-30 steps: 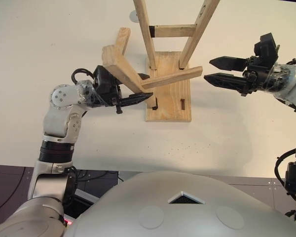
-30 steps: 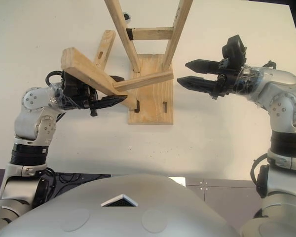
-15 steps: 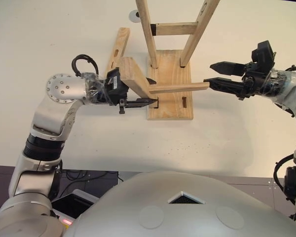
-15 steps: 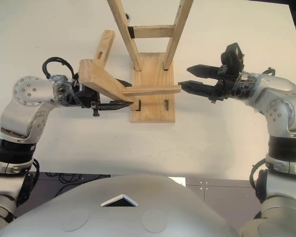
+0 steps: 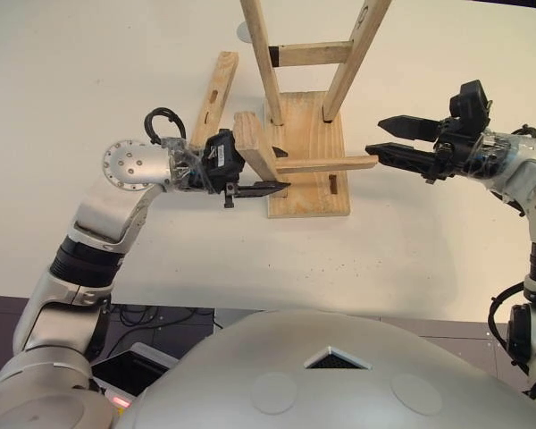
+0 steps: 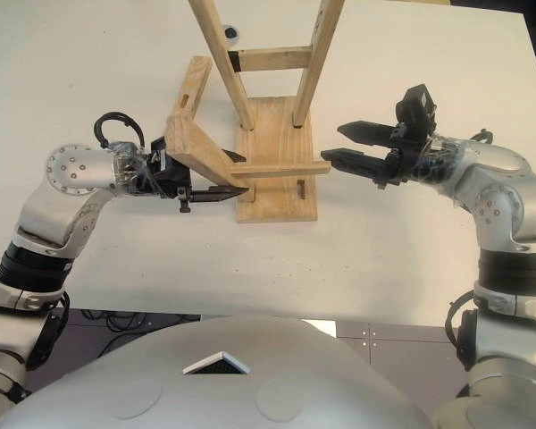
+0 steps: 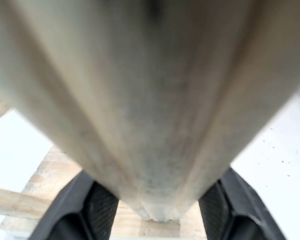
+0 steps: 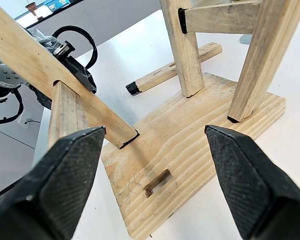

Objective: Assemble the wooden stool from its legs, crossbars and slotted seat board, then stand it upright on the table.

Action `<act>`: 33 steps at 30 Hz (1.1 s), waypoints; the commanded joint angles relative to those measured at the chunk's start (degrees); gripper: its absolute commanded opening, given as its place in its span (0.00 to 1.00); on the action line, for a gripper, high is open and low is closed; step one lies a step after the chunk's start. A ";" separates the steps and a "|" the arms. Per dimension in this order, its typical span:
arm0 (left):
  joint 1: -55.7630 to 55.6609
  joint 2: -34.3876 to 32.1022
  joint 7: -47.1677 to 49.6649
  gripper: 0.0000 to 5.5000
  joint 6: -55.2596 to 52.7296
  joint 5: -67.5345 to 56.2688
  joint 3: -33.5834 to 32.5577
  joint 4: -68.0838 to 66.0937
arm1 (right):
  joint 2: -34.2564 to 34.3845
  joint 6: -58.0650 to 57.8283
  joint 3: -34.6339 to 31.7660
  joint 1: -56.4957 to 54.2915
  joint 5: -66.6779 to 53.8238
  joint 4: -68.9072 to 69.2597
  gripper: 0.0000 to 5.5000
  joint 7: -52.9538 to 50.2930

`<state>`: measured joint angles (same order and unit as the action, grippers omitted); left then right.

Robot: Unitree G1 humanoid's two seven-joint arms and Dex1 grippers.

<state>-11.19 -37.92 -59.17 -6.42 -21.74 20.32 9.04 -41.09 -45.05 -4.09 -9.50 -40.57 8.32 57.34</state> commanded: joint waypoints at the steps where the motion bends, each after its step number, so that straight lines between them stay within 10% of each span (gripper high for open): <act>1: 6.34 -3.57 1.33 0.37 -4.84 10.62 5.35 -11.98 | 0.84 0.41 0.41 0.57 0.75 0.15 0.66 -0.67; 16: 4.04 -7.20 9.94 0.76 -12.25 11.24 -11.02 -2.22 | 2.53 1.59 -1.22 4.31 0.69 2.43 0.66 -3.11; 33: 1.07 13.70 34.14 0.64 -16.98 14.54 -16.65 -23.57 | 3.62 2.48 1.38 1.89 1.43 0.49 0.66 -4.03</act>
<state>-9.53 -24.23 -26.44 -20.61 -9.19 3.10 -12.72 -38.58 -42.94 -3.27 -6.14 -39.93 8.90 53.60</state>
